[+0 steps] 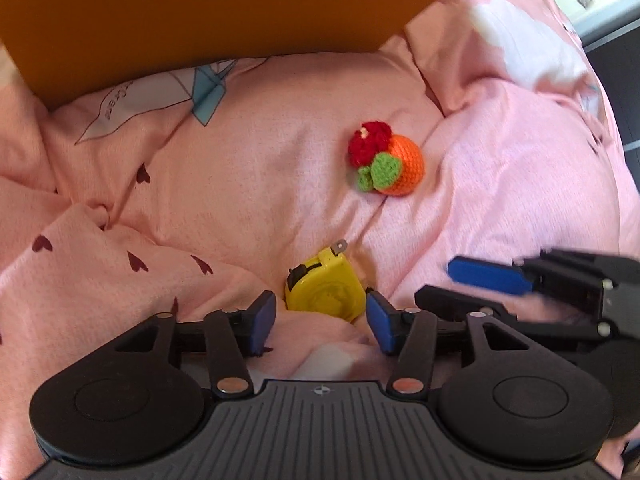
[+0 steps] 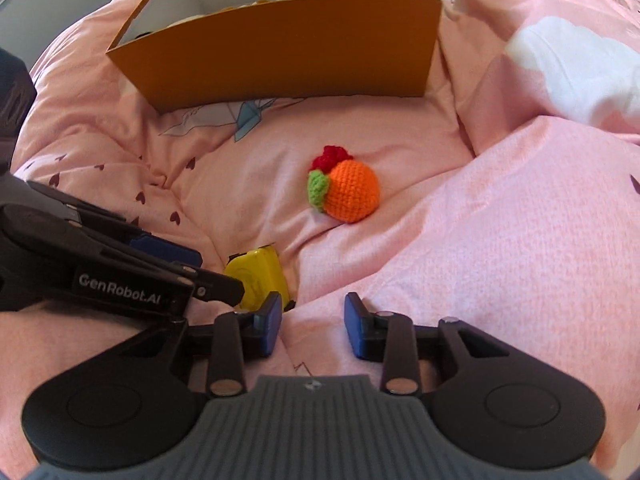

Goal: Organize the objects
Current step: 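Move both grippers out of the box toward the tape measure and crocheted fruit, then grasp the yellow tape measure with the left gripper while the right gripper grasps the orange fruit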

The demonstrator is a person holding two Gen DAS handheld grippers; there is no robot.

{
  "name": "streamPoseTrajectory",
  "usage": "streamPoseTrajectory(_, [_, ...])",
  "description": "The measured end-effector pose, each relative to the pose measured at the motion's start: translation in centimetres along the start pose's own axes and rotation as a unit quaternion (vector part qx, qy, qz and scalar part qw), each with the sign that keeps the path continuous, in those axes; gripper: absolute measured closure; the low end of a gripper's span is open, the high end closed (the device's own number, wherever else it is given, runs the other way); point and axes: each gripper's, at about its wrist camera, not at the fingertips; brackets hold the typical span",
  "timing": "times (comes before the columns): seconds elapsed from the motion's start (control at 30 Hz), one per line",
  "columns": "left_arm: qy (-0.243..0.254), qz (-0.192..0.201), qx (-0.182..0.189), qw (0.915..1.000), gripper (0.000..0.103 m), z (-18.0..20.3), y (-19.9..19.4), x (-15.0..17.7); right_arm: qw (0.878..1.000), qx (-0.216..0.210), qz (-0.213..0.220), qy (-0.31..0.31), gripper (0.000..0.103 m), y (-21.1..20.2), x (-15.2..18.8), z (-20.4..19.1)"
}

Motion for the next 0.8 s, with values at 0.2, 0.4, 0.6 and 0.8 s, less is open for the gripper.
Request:
streamPoseTrajectory(0.2, [-0.054,0.007,-0.007,0.9985,0.021,-0.4,1.5,-0.5,1.000,-0.001,0.004,0.000,0.069,0.0,-0.1,0.1])
streamPoseTrajectory(0.4, [-0.071,-0.015,-0.016,0.9972,0.017,-1.3,3.1,-0.6,1.000,-0.003,0.004,0.000,0.069,0.1,-0.1,0.2])
streamPoseTrajectory(0.6, [-0.075,-0.027,-0.018,0.9967,0.018,-1.7,3.8,-0.5,1.000,0.001,-0.001,0.000,0.071,0.3,-0.1,0.1])
streamPoseTrajectory(0.8, [-0.075,-0.028,-0.018,0.9966,0.028,-1.9,4.0,-0.4,1.000,0.003,-0.004,-0.003,0.071,0.5,-0.1,0.0])
Point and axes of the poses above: each gripper's, at about its wrist camera, not at the fingertips, and y roughly the way its jaws point, z to its right, x to its underside, and after that the axes turned 15 degrees about x, right-handed
